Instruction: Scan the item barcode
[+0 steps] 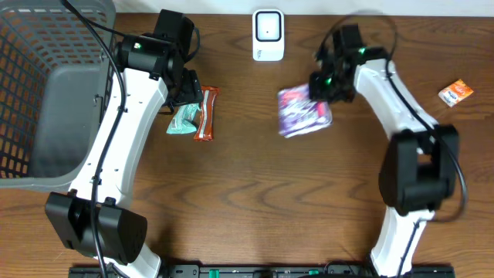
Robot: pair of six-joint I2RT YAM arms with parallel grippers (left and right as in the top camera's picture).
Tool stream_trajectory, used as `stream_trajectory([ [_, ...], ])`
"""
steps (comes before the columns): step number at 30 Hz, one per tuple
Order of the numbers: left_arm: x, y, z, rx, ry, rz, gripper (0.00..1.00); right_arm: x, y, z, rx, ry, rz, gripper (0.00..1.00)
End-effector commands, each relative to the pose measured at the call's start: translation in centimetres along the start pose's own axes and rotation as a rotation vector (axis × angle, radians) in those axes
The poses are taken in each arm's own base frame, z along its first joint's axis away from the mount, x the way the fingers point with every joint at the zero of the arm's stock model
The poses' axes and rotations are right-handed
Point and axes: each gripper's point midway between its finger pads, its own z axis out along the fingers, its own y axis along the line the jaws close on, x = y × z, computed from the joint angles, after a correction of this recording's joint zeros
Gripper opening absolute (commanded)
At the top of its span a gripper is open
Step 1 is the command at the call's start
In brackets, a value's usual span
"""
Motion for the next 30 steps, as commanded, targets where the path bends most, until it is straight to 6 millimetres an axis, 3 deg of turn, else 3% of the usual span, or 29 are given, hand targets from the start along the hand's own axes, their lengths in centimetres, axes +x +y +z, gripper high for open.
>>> stream_trajectory([
  [1,-0.1,0.0,0.0,-0.004,-0.002,-0.009,0.98,-3.0,-6.4,-10.4,0.744,-0.268,-0.021,0.01],
  [3,-0.1,0.0,0.0,-0.004,-0.002,-0.009,0.98,-2.8,-6.4,-11.8,0.879,-0.289,-0.057,0.01],
  [5,-0.1,0.0,0.0,-0.004,-0.002,-0.009,0.98,-2.3,-5.6,-11.0,0.925,-0.264,-0.106,0.01],
  [12,-0.1,0.0,0.0,-0.005,-0.002,-0.009,0.98,0.7,-2.5,-2.3,0.904,-0.136,-0.196,0.02],
  [16,-0.1,0.0,0.0,-0.004,-0.002,-0.009,0.98,2.6,1.9,1.0,0.744,-0.097,-0.207,0.21],
  [18,-0.1,0.0,0.0,-0.004,-0.002,-0.009,0.98,2.9,4.7,1.6,0.646,-0.105,-0.21,0.43],
  [19,-0.1,0.0,0.0,-0.004,-0.002,-0.009,0.98,2.7,6.2,1.4,0.602,-0.117,-0.215,0.59],
  [20,-0.1,0.0,0.0,-0.004,-0.002,-0.009,0.98,2.0,7.6,0.8,0.566,-0.141,-0.216,0.63],
  [22,-0.1,0.0,0.0,-0.004,-0.002,-0.009,0.98,0.6,9.0,-1.0,0.521,-0.173,-0.203,0.61],
  [23,-0.1,0.0,0.0,-0.004,-0.002,-0.009,0.98,-0.4,9.3,-2.5,0.492,-0.187,-0.184,0.72],
  [26,-0.1,0.0,0.0,-0.004,-0.002,-0.009,0.98,-2.5,8.7,-5.6,0.426,-0.188,-0.147,0.89],
  [30,-0.1,0.0,0.0,-0.005,-0.002,-0.009,0.98,-2.9,6.0,-6.9,0.272,-0.072,-0.175,0.88],
])
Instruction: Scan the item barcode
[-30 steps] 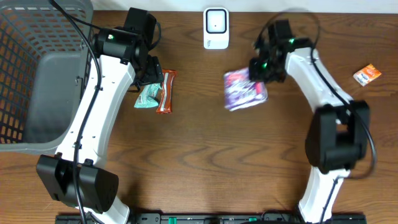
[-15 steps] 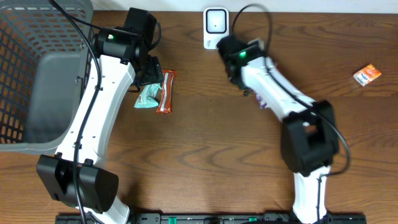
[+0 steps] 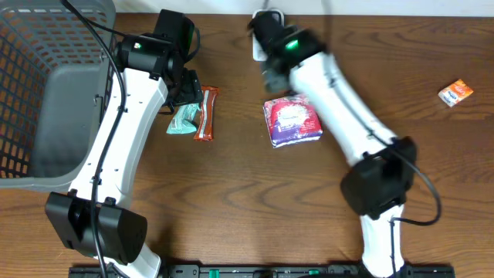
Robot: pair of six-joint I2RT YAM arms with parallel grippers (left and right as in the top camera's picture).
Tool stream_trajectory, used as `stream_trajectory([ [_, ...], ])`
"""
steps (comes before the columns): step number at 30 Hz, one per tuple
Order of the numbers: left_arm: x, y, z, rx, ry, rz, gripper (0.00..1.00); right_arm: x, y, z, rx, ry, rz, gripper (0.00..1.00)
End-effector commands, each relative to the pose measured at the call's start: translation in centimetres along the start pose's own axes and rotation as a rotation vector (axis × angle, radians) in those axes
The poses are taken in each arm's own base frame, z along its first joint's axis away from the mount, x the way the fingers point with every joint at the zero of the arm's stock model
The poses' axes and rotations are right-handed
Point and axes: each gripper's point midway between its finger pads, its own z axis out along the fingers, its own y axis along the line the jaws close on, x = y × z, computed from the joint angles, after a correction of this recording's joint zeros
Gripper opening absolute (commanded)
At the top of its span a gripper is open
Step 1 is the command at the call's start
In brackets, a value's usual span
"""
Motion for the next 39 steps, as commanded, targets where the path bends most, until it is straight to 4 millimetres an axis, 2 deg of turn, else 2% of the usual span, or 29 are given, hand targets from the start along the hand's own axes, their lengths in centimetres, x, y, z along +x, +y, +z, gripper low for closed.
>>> stream_trajectory([
  [1,-0.1,0.0,0.0,-0.005,-0.002,-0.009,0.98,1.0,-2.8,0.5,-0.302,0.135,-0.029,0.87],
  [4,-0.1,0.0,0.0,-0.005,-0.002,-0.009,0.98,3.4,-2.1,1.7,-0.57,0.235,-0.042,0.86],
  [6,-0.1,0.0,0.0,-0.005,-0.002,-0.009,0.98,4.5,-2.0,2.6,-0.683,0.271,-0.011,0.86],
  [11,-0.1,0.0,0.0,-0.005,-0.002,-0.009,0.98,7.0,-1.1,5.7,-0.869,0.314,0.089,0.85],
  [15,-0.1,0.0,0.0,-0.005,-0.002,-0.009,0.98,9.0,0.2,7.8,-0.904,0.34,0.132,0.83],
  [20,-0.1,0.0,0.0,-0.005,-0.002,-0.009,0.98,11.3,2.0,10.1,-0.898,0.36,0.164,0.67],
  [21,-0.1,0.0,0.0,-0.005,-0.002,-0.009,0.98,11.4,2.3,10.3,-0.9,0.354,0.159,0.61],
  [22,-0.1,0.0,0.0,-0.005,-0.002,-0.009,0.98,11.3,2.4,10.3,-0.9,0.348,0.16,0.45],
  [24,-0.1,0.0,0.0,-0.005,-0.002,-0.009,0.98,10.4,2.6,10.4,-0.895,0.33,0.199,0.04],
  [25,-0.1,0.0,0.0,-0.005,-0.002,-0.009,0.98,9.5,2.5,10.3,-0.893,0.315,0.232,0.01],
  [28,-0.1,0.0,0.0,-0.005,-0.002,-0.009,0.98,6.1,2.5,9.2,-0.935,0.237,0.282,0.01],
  [31,-0.1,0.0,0.0,-0.005,-0.002,-0.009,0.98,1.0,2.3,6.7,-1.011,0.115,0.324,0.01],
  [35,-0.1,0.0,0.0,-0.005,-0.002,-0.009,0.98,-5.4,0.9,3.9,-1.038,-0.068,0.384,0.01],
  [39,-0.1,0.0,0.0,-0.005,-0.002,-0.009,0.98,-10.5,-0.5,2.8,-1.005,-0.253,0.479,0.01],
])
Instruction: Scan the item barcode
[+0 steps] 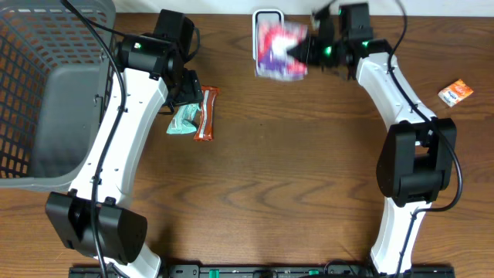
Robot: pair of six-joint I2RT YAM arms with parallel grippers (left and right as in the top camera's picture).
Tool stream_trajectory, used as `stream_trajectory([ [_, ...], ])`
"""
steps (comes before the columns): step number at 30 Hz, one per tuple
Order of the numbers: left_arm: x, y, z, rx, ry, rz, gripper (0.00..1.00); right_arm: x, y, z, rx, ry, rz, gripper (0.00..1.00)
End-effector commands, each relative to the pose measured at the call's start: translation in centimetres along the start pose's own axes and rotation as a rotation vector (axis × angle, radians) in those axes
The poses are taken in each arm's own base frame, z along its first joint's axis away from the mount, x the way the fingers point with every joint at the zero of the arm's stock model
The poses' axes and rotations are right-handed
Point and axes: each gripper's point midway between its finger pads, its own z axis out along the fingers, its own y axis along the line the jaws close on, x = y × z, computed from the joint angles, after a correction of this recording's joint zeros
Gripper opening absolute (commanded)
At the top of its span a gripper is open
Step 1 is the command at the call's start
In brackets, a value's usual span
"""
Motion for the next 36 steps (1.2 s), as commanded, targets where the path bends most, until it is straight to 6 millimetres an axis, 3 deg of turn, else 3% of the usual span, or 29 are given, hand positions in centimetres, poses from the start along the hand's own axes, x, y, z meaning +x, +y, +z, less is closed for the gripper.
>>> stream_trajectory([
  [1,-0.1,0.0,0.0,-0.005,-0.002,-0.009,0.98,-3.5,1.5,-0.3,0.006,-0.134,0.098,0.01],
  [5,-0.1,0.0,0.0,-0.005,-0.002,-0.009,0.98,-5.1,0.3,0.9,0.137,-0.261,0.112,0.01],
  [9,-0.1,0.0,0.0,-0.005,-0.002,-0.009,0.98,-4.8,1.1,3.6,0.122,-0.29,0.103,0.01],
  [11,-0.1,0.0,0.0,-0.005,-0.002,-0.009,0.98,-4.7,0.5,4.6,0.138,-0.305,0.096,0.01],
  [14,-0.1,0.0,0.0,-0.005,-0.002,-0.009,0.98,-5.7,-0.5,3.5,0.178,-0.341,0.09,0.01],
  [18,-0.1,0.0,0.0,-0.005,-0.002,-0.009,0.98,-8.3,-2.9,-1.5,0.25,-0.398,0.081,0.01],
  [22,-0.1,0.0,0.0,-0.005,-0.002,-0.009,0.98,-8.8,-10.5,-10.4,0.479,-0.427,0.245,0.01],
  [23,-0.1,0.0,0.0,-0.005,-0.002,-0.009,0.98,-8.4,-12.3,-12.2,0.534,-0.427,0.285,0.01],
  [24,-0.1,0.0,0.0,-0.005,-0.002,-0.009,0.98,-7.4,-15.8,-15.3,0.637,-0.424,0.36,0.01],
  [29,-0.1,0.0,0.0,-0.005,-0.002,-0.009,0.98,-2.4,-25.7,-25.3,0.964,-0.457,0.671,0.01],
  [34,-0.1,0.0,0.0,-0.005,-0.002,-0.009,0.98,-0.1,-29.7,-31.0,1.038,-0.494,0.798,0.01],
  [36,-0.1,0.0,0.0,-0.005,-0.002,-0.009,0.98,0.4,-30.8,-32.7,1.04,-0.499,0.815,0.15],
])
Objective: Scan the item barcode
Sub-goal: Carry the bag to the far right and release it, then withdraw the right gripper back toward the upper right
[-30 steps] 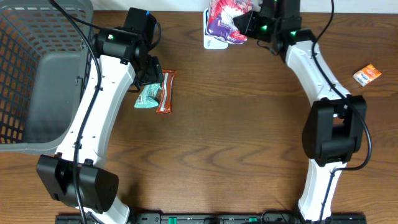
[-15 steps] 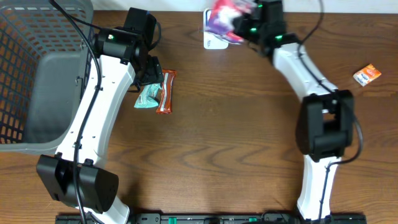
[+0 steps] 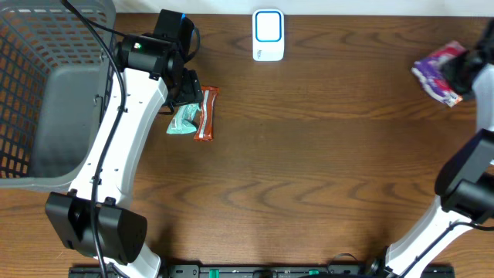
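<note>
The white barcode scanner (image 3: 268,35) stands at the back centre of the table, and a blue outline shows on its face. My right gripper (image 3: 463,73) is at the far right edge, shut on a purple and white snack packet (image 3: 438,71) that it holds above the table. My left gripper (image 3: 187,94) hangs over a green packet (image 3: 182,120) and a red-orange bar (image 3: 205,114) left of centre. Its fingers are hidden under the wrist, so I cannot tell their state.
A grey mesh basket (image 3: 46,93) fills the left side of the table. The left arm (image 3: 127,131) runs from the front left up to the packets. Brown wooden tabletop (image 3: 309,154) lies between the scanner and the front edge.
My right gripper has moved with the purple packet from in front of the scanner to the far right edge of the table. The scanner's face is uncovered and outlined in blue. The left arm has not moved.
My right gripper first held the purple packet right of centre. Then the packet was near the table's middle, below the scanner. After that it was held up against the scanner, and now it is at the far right. The left arm stayed over the green packet throughout.
</note>
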Robot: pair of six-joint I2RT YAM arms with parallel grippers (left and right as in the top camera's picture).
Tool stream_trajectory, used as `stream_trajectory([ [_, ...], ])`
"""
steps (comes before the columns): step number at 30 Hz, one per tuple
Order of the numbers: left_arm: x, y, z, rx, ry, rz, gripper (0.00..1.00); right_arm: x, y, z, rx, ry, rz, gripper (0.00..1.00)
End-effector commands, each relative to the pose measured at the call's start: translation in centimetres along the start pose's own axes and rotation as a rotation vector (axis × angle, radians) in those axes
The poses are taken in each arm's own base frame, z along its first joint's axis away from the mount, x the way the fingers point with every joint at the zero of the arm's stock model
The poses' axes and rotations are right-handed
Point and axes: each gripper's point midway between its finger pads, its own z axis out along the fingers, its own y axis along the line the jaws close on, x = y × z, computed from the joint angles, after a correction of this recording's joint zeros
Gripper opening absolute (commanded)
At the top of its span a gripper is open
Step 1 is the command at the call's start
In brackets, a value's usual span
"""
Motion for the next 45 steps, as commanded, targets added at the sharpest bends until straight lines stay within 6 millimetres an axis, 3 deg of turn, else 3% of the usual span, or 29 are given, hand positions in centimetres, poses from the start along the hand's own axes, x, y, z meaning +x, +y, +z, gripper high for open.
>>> stream_trajectory([
  [1,-0.1,0.0,0.0,-0.005,-0.002,-0.009,0.98,-2.7,-2.0,-1.2,0.012,-0.05,0.034,0.2],
  [5,-0.1,0.0,0.0,-0.005,-0.002,-0.009,0.98,-3.4,-4.0,-1.2,0.04,-0.042,0.024,0.35],
  [8,-0.1,0.0,0.0,-0.005,-0.002,-0.009,0.98,-3.3,-4.8,-1.3,0.05,-0.024,0.031,0.6],
  [9,-0.1,0.0,0.0,-0.005,-0.002,-0.009,0.98,-3.2,-4.5,-1.5,0.035,-0.016,0.013,0.61],
  [12,-0.1,0.0,0.0,-0.005,-0.002,-0.009,0.98,-2.2,-1.5,-2.8,-0.116,0.035,-0.088,0.62],
  [17,-0.1,0.0,0.0,-0.005,-0.002,-0.009,0.98,0.9,6.2,-7.9,-0.47,0.121,-0.231,0.63],
  [19,-0.1,0.0,0.0,-0.005,-0.002,-0.009,0.98,3.5,9.8,-10.6,-0.643,0.183,-0.309,0.69],
  [21,-0.1,0.0,0.0,-0.005,-0.002,-0.009,0.98,6.8,12.8,-12.6,-0.765,0.259,-0.381,0.84],
  [24,-0.1,0.0,0.0,-0.005,-0.002,-0.009,0.98,11.8,15.2,-13.5,-0.792,0.363,-0.448,0.97],
  [31,-0.1,0.0,0.0,-0.005,-0.002,-0.009,0.98,25.7,19.2,-13.9,-0.744,0.529,-0.714,0.99],
  [34,-0.1,0.0,0.0,-0.005,-0.002,-0.009,0.98,28.4,19.5,-13.7,-0.672,0.5,-0.791,0.99],
  [39,-0.1,0.0,0.0,-0.005,-0.002,-0.009,0.98,30.1,19.9,-13.6,-0.601,0.426,-0.862,0.99],
  [45,-0.2,0.0,0.0,-0.003,-0.006,-0.01,0.98,27.0,18.5,-11.3,-0.429,0.284,-0.864,0.99],
])
